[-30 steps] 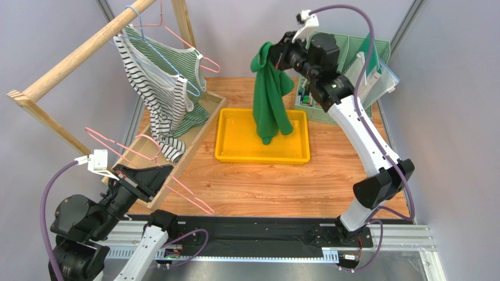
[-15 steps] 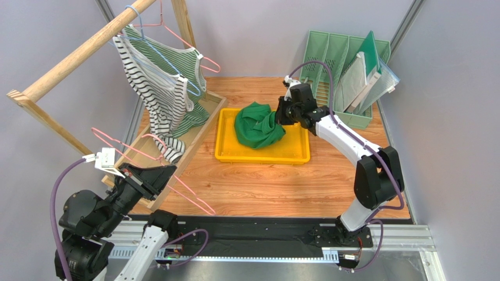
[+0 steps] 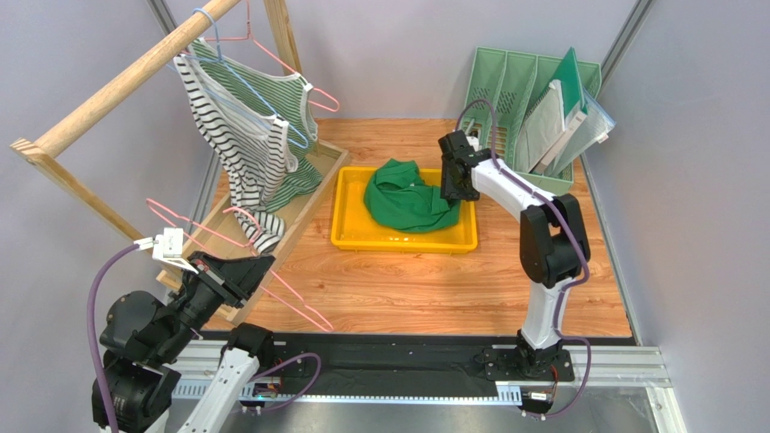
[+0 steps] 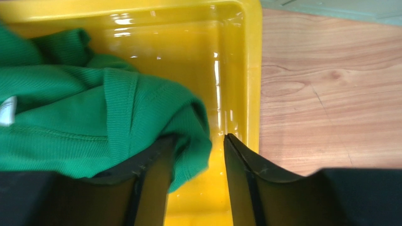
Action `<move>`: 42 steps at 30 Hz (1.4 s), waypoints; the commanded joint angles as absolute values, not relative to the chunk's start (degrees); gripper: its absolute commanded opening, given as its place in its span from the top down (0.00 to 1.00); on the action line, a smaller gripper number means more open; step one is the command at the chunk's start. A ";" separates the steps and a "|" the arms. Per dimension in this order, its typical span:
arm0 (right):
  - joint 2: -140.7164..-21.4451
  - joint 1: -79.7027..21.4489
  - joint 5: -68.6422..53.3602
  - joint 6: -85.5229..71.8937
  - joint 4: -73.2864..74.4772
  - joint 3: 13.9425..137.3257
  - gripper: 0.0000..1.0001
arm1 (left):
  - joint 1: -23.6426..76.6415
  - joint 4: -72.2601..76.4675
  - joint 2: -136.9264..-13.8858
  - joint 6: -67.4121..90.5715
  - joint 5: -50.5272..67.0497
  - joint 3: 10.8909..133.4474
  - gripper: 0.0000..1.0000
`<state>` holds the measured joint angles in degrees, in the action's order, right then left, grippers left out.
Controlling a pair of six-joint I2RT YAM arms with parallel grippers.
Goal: Remove the tank top from the hanger
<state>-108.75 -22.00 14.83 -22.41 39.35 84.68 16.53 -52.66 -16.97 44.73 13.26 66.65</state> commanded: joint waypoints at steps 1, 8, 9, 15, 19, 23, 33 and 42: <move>-112.06 -23.99 30.47 -22.33 53.22 93.32 0.38 | 16.70 -48.78 -17.05 44.91 12.92 65.57 1.00; -103.90 -30.13 45.26 -21.36 60.82 94.40 0.17 | 16.70 -47.29 -17.23 45.35 10.03 63.20 1.00; -102.84 -31.28 45.00 -20.05 60.56 93.87 0.17 | 16.79 -47.02 -17.49 45.26 8.54 63.11 1.00; -94.32 -44.28 35.26 -13.63 53.97 87.72 0.11 | 16.70 -45.44 -18.63 46.05 3.96 62.58 1.00; -85.46 -51.75 16.93 -10.21 46.35 83.59 0.08 | 16.70 -43.69 -18.72 46.84 2.02 61.26 1.00; -76.57 -56.42 -7.82 -10.81 37.37 77.27 0.08 | 16.70 -41.75 -19.42 47.37 1.67 60.47 1.00; -70.12 -61.07 -42.74 -14.60 18.19 64.50 0.02 | 16.70 -40.43 -19.60 49.92 2.99 59.59 1.00; -73.66 -75.23 -0.09 -10.11 -1.77 62.24 0.01 | 16.70 -39.02 -16.97 59.57 3.51 57.31 1.00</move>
